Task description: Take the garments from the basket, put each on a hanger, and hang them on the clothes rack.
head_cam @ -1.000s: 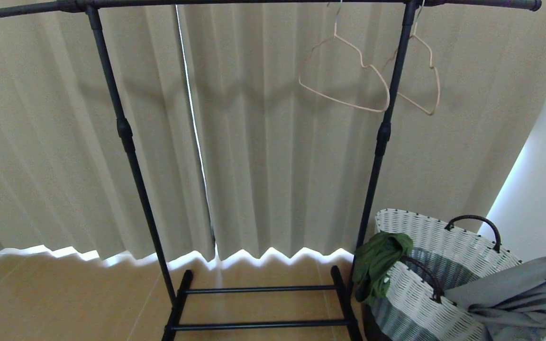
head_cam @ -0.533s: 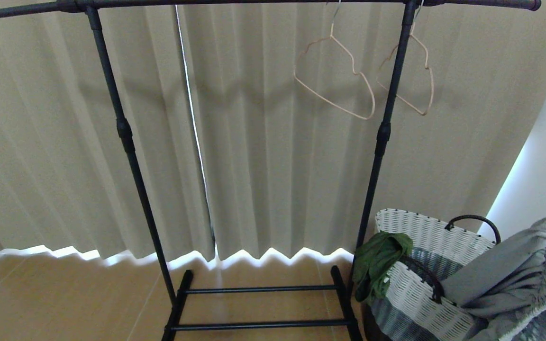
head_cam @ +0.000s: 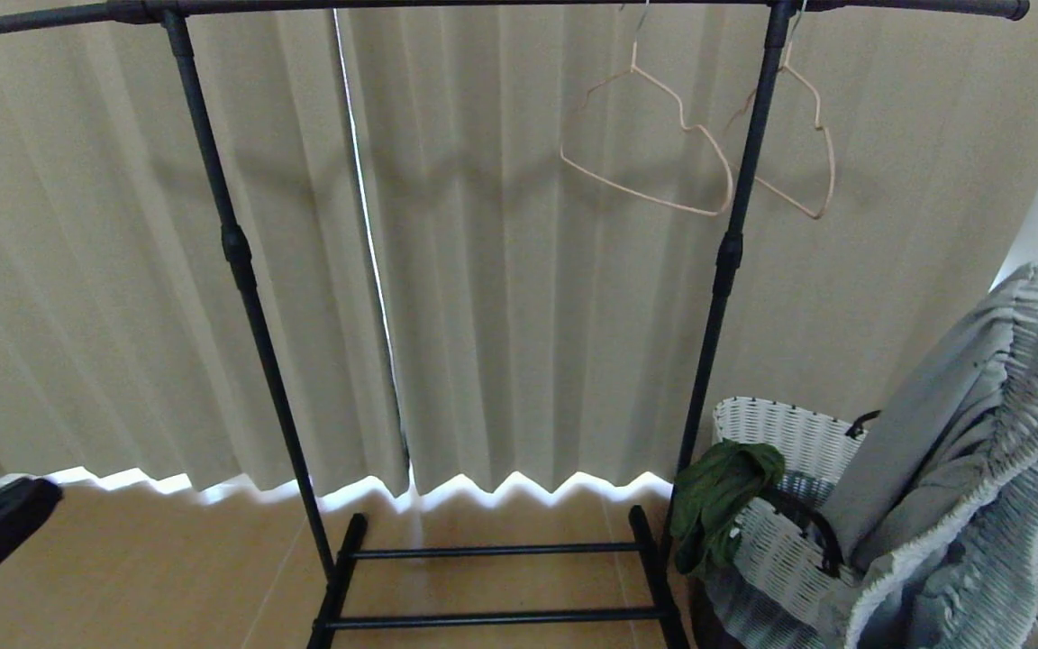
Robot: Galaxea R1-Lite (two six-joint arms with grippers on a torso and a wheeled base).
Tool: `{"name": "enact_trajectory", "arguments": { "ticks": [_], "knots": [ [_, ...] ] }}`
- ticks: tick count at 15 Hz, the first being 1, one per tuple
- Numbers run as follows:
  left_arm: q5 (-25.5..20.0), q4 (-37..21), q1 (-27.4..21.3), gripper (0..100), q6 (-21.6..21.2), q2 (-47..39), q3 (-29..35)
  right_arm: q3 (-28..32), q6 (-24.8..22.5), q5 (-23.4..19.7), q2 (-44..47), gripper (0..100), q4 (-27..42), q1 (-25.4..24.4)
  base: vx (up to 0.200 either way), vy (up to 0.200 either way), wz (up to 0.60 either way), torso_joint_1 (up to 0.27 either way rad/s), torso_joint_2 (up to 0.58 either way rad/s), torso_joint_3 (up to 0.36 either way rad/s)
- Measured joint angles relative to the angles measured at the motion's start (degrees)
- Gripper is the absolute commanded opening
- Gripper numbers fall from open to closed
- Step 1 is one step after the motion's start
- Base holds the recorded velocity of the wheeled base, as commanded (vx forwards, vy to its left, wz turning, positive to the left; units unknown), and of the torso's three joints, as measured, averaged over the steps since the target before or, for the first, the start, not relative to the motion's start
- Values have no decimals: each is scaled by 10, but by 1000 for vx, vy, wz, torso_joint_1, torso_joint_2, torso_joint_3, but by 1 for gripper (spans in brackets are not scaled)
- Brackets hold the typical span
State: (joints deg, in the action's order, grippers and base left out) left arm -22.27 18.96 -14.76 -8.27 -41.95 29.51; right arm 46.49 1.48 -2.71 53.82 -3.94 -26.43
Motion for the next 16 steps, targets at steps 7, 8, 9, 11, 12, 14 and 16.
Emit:
{"name": "enact_trajectory", "arguments": {
  "ticks": [7,8,9,11,12,14,16],
  "knots": [
    [196,50,-336,100,30,-321,152,90,3,0,65,0,-15,-81,0,0,0,0,0,0],
    [202,60,-363,100,38,-364,165,91,3,0,70,0,-25,-84,0,0,0,0,0,0],
    [206,74,-389,100,48,-407,179,93,3,0,75,0,-39,-86,0,0,0,0,0,0],
    [211,89,-432,100,75,-480,206,95,2,0,84,0,-54,-88,0,0,0,0,0,0],
    [213,96,-448,100,91,-510,219,95,2,0,86,0,-57,-89,0,0,0,0,0,0],
    [236,113,-473,100,123,-559,241,96,2,1,87,0,-57,-98,0,0,0,0,0,0],
    [292,122,-487,100,152,-609,271,96,1,2,86,0,-57,-105,0,0,0,0,0,0]
  ]
}}
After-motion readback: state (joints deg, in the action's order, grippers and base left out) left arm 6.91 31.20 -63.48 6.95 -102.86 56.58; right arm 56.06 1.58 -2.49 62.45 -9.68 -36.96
